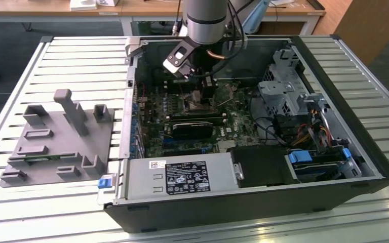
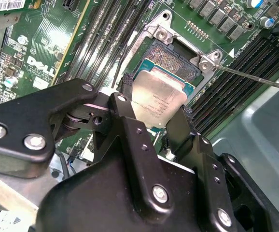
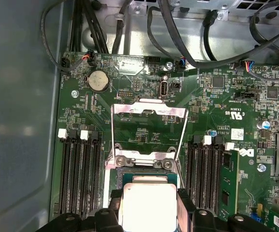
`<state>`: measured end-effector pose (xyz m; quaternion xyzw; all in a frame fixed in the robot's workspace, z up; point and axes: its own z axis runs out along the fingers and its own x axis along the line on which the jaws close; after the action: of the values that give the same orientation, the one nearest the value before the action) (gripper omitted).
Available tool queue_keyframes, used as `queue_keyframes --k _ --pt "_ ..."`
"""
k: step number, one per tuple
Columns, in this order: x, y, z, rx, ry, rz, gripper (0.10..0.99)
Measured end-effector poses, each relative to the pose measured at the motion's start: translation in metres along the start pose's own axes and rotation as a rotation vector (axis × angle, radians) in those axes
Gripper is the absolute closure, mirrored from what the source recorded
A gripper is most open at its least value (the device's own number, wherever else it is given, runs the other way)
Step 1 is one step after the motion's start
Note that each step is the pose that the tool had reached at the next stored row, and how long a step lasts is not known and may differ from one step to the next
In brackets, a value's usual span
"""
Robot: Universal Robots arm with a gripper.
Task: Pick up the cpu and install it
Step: 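Place the cpu into insertion slot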
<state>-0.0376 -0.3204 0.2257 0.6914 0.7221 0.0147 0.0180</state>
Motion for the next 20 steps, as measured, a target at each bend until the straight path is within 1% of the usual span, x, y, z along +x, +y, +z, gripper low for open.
queue_keyframes --k 9,20 --pt "0.0000 -0.0001 0.0029 0.000 0.0001 0.000 0.557" --pt "0.0001 -0.0005 0.0102 0.000 -0.0001 0.000 0.557"
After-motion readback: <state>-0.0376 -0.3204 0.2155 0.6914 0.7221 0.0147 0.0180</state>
